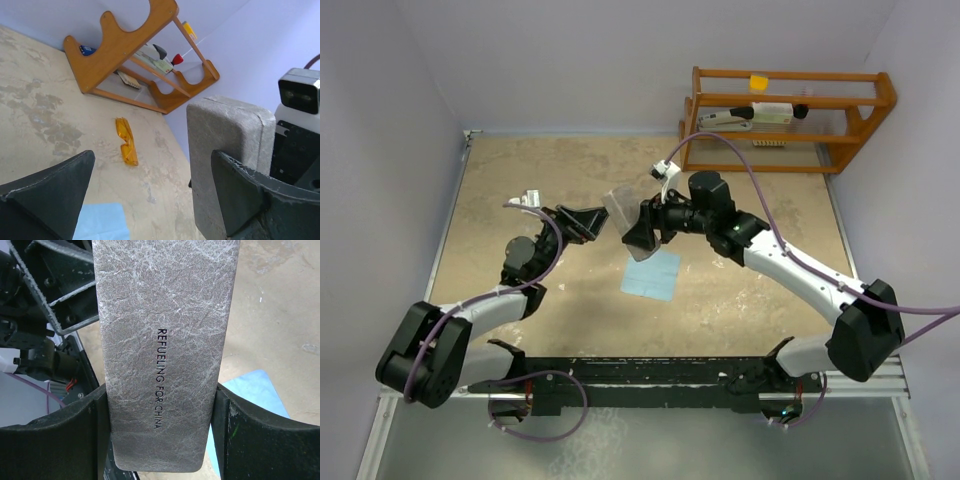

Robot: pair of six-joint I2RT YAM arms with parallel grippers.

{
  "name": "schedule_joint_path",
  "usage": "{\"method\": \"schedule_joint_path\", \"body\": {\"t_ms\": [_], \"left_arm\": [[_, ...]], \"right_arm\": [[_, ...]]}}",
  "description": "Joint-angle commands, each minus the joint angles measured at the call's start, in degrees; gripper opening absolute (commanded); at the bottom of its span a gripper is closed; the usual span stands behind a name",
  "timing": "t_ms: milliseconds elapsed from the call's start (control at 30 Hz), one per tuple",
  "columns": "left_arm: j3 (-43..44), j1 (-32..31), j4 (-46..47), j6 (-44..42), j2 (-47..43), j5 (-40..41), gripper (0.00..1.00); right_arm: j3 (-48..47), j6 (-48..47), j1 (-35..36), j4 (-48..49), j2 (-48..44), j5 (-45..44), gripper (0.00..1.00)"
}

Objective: Organize the sunglasses
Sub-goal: Open the sunglasses case.

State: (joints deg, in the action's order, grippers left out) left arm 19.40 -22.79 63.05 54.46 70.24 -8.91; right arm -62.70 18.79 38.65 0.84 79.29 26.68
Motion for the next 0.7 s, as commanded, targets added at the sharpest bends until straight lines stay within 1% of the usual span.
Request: {"method": "schedule_joint_path", "body": {"t_ms": [0,100,167,300,400,533,667], "left_arm": [[1.72,1.18,5.21,-0.28,1.23,-5.73,0.96],[2.15,2.08,6.58,-0.77,1.74,-8.23,0.95],[1.57,2.53,8.93,-0.3,1.91,-8.95,0.95],[1.21,2.75,14.49,1.31,4.01,-11.88,0.91],[2.95,2.75,12.31,1.79,5.9,-13.54,0.89],[4.46,2.8,12.63,1.48,7.1,-17.81,0.89],[6.44,2.77,18.72,3.86,9.74,-24.02,0.89]], "right_arm": [[-2.91,-0.58,-2.42,1.82,-1.93,2.48,0.0],[-2.3,0.12,-4.2,2.53,-2.67,3.78,0.0],[-2.44,0.18,-5.13,2.17,-2.94,4.23,0.0],[-2.61,-0.07,-6.51,1.4,-4.14,4.0,0.0],[-2.33,0.0,-6.74,1.43,-4.48,4.03,0.0],[-1.44,0.67,-6.92,2.35,-4.25,5.52,0.0],[-1.2,1.52,-7.01,3.06,-3.76,7.77,0.0]]}}
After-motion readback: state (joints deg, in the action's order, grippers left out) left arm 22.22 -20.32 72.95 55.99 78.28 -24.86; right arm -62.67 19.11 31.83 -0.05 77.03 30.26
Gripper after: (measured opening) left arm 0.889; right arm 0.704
